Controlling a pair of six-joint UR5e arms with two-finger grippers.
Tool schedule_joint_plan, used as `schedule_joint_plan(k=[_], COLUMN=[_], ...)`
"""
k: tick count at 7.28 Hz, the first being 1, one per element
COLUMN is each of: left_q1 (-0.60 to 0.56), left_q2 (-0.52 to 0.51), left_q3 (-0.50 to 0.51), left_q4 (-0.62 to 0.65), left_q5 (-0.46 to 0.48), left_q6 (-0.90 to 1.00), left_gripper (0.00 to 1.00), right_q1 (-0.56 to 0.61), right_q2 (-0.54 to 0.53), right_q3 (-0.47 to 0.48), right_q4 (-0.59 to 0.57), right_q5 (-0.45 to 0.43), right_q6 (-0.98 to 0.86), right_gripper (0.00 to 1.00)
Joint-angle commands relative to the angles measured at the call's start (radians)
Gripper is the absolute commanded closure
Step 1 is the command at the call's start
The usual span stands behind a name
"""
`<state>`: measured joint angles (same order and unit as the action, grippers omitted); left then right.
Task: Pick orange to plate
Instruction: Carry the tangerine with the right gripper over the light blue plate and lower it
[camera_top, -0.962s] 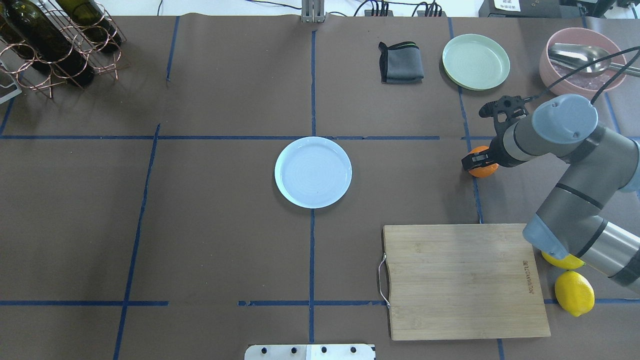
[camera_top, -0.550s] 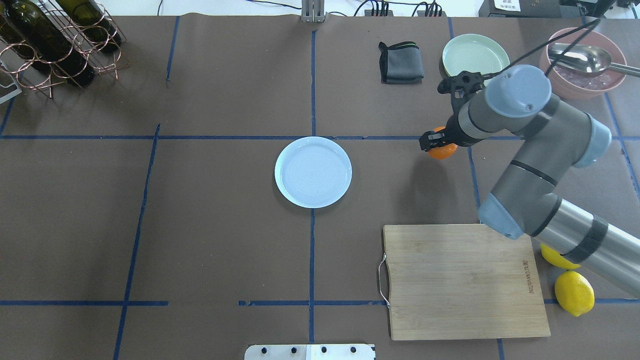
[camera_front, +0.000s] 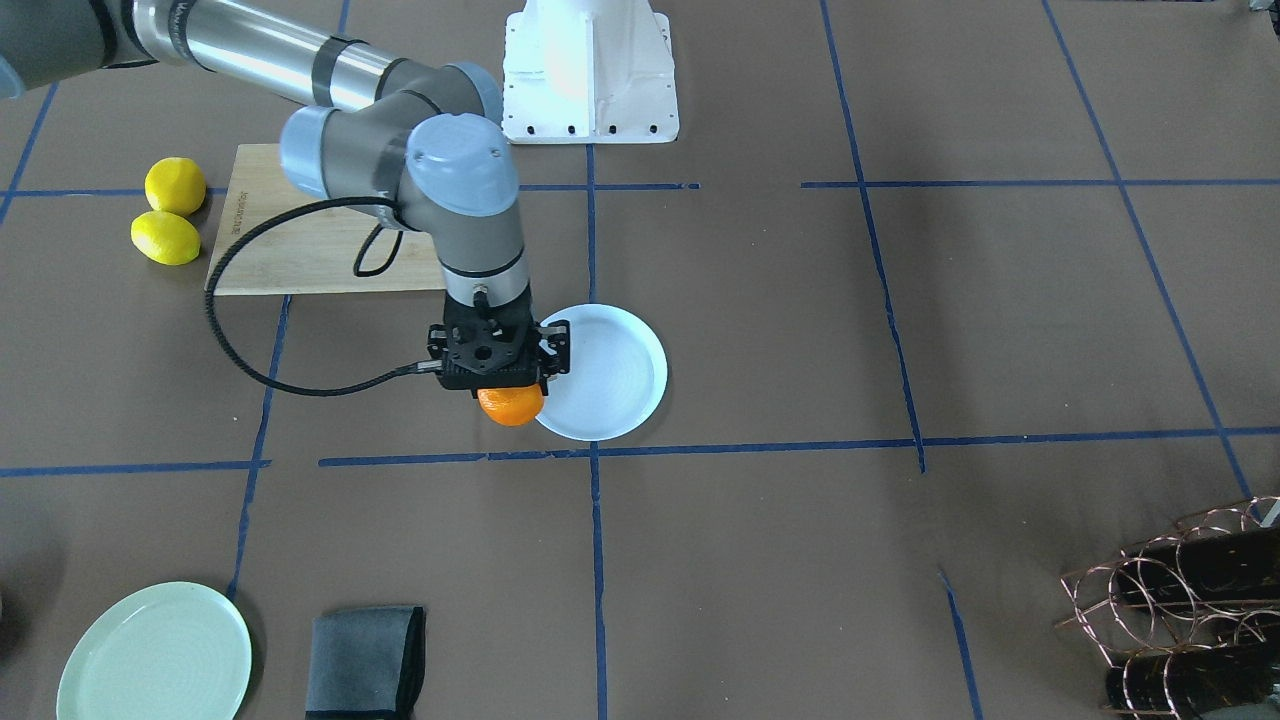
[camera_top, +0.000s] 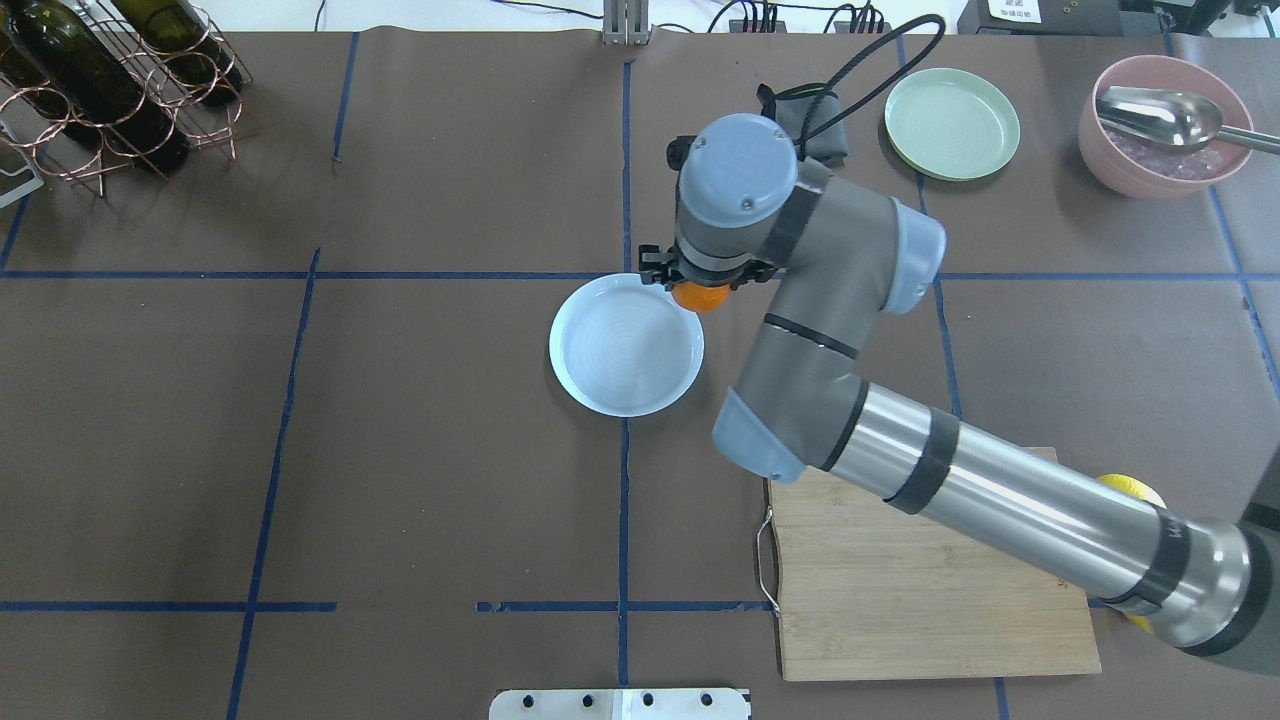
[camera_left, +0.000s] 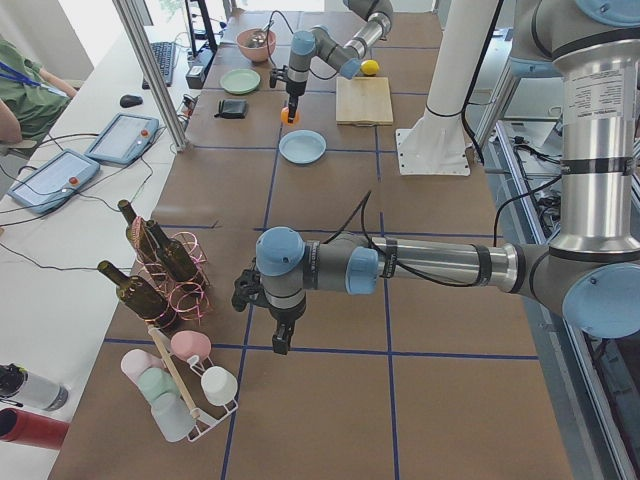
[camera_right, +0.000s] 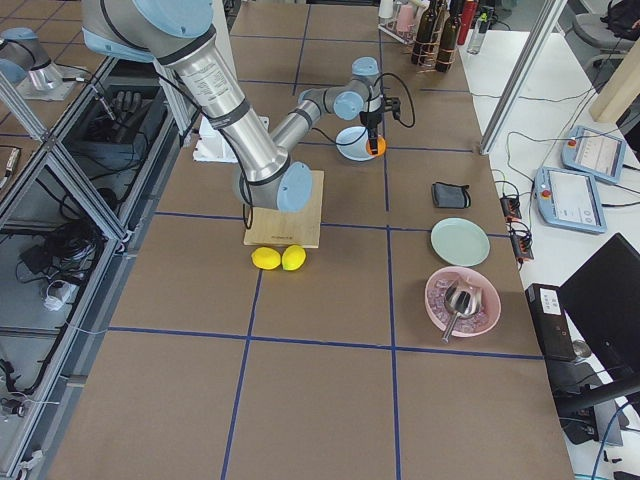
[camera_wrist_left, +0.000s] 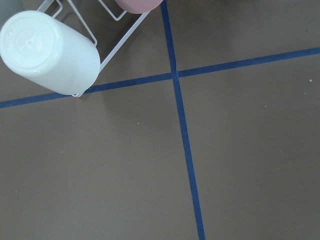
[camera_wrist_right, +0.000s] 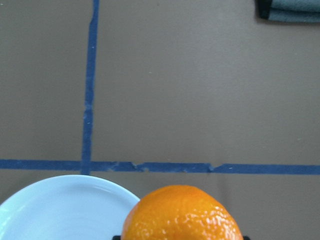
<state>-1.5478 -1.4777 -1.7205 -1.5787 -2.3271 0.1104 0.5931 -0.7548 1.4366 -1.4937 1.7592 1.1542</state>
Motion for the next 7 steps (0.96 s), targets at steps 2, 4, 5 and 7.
schedule_joint_plan(k=[2,4,5,7], left_q1=[-0.002,0.0,0.0,-0.002], left_q2=[0.0,-0.001,-0.001,-0.001], left_q3=[-0.002,-0.004,-0.004,-0.004], left_q4=[0.0,-0.001,0.0,0.0], left_q5=[0.0,0.0,0.0,0.0], left_q6=[0.0,0.0,0.0,0.0], left_gripper=[0.0,0.0,0.0,0.0], right_q1=[-0.093,-0.111,-0.13,-0.134], right_q2=[0.083,0.092,0.098,0.103], right_q3=[-0.105,-0.131,-0.133,-0.133], right_q4=[0.0,0.003,0.004,0.004], right_q5=[-0.092,-0.095,-0.116,-0.119], right_q6=[0.091,0.113,0.117,0.117], right_gripper=[0.69,0.48,0.3,0.01])
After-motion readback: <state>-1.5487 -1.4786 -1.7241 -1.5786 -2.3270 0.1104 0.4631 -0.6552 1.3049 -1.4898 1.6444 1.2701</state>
